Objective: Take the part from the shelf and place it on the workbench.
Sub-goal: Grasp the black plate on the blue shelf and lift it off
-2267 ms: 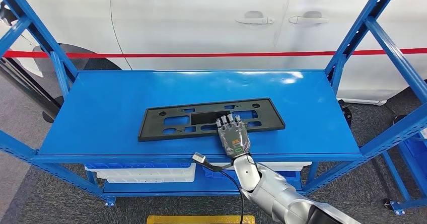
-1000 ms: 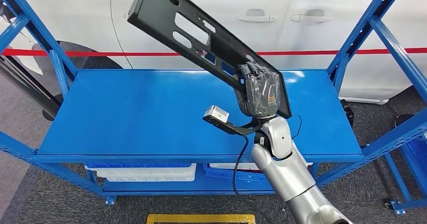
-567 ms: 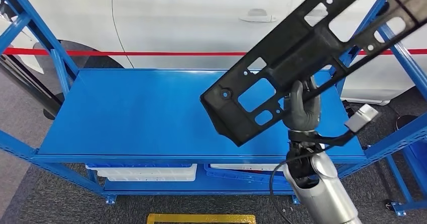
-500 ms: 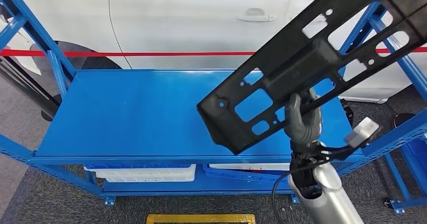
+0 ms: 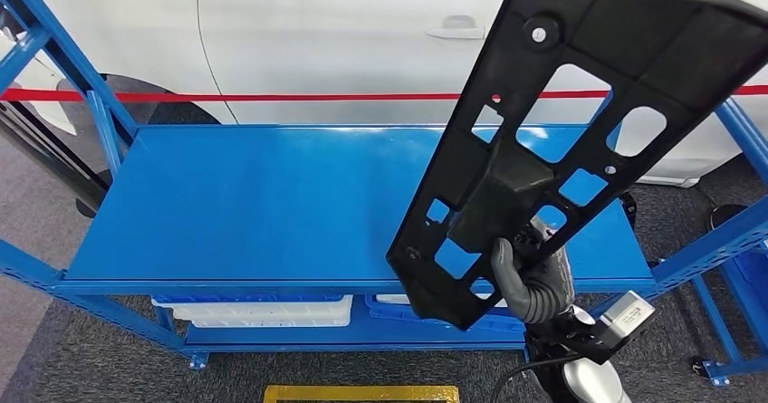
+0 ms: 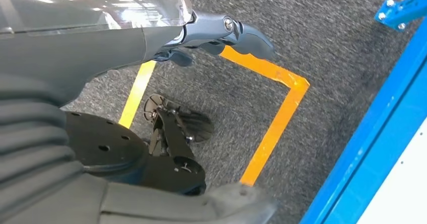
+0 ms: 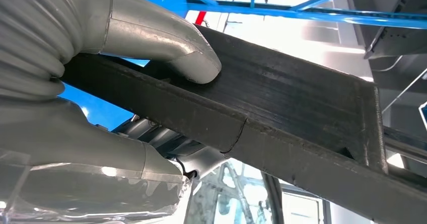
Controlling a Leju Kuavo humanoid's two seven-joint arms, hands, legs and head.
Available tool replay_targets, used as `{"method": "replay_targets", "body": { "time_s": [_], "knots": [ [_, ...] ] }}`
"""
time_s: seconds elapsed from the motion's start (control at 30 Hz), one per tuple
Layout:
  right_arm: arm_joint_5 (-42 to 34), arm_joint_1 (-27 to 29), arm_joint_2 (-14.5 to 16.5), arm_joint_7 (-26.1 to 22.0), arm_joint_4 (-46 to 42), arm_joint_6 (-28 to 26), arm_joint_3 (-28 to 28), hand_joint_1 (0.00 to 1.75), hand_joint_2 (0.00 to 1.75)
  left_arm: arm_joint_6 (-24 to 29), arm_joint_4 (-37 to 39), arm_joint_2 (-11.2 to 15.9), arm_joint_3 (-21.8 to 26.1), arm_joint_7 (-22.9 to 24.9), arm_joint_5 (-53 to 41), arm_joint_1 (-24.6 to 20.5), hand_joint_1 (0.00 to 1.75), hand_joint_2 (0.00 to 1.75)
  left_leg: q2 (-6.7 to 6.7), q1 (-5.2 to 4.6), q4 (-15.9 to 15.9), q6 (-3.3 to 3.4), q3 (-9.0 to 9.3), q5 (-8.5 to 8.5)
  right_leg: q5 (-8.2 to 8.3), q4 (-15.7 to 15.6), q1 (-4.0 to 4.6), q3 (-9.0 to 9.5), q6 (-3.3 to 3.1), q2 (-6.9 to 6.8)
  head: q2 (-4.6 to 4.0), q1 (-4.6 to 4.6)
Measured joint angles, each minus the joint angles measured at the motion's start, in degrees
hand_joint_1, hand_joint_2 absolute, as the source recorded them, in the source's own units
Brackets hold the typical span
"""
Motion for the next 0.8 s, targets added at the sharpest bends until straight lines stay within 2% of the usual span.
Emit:
{"method": "replay_targets", "body": {
  "time_s": [0.43, 0.67, 0.8],
  "knots": [
    [1.23, 1.38, 0.03, -0.86, -0.09, 0.17, 0.17, 1.75, 1.75, 2.13, 0.02, 0.0, 1.53, 1.86, 0.52, -0.11, 0.0, 1.75, 0.0, -0.01, 0.0, 0.01, -0.01, 0.0, 0.0, -0.01, -0.02, 0.0, 0.0, 0.0, -0.01, 0.01],
    [3.15, 2.75, 1.1, -3.1, -1.13, -0.07, 1.51, 1.75, 1.75, 0.22, 0.02, -0.11, 3.08, 1.42, 2.37, -0.33, 0.0, 1.75, 0.0, 0.0, 0.0, 0.0, 0.0, 0.0, 0.0, 0.0, 0.0, 0.0, 0.0, 0.0, 0.0, 0.0],
    [5.22, 3.75, 2.63, -5.14, -1.99, -1.38, 2.77, 1.75, 1.75, 0.32, 0.02, -0.14, 4.06, 1.7, 3.02, -0.42, 0.0, 1.75, 0.04, -0.37, 0.06, 0.8, -0.05, -0.01, 0.31, -0.43, -0.43, 0.17, 0.53, -0.04, 0.0, -0.04]
  ]
}}
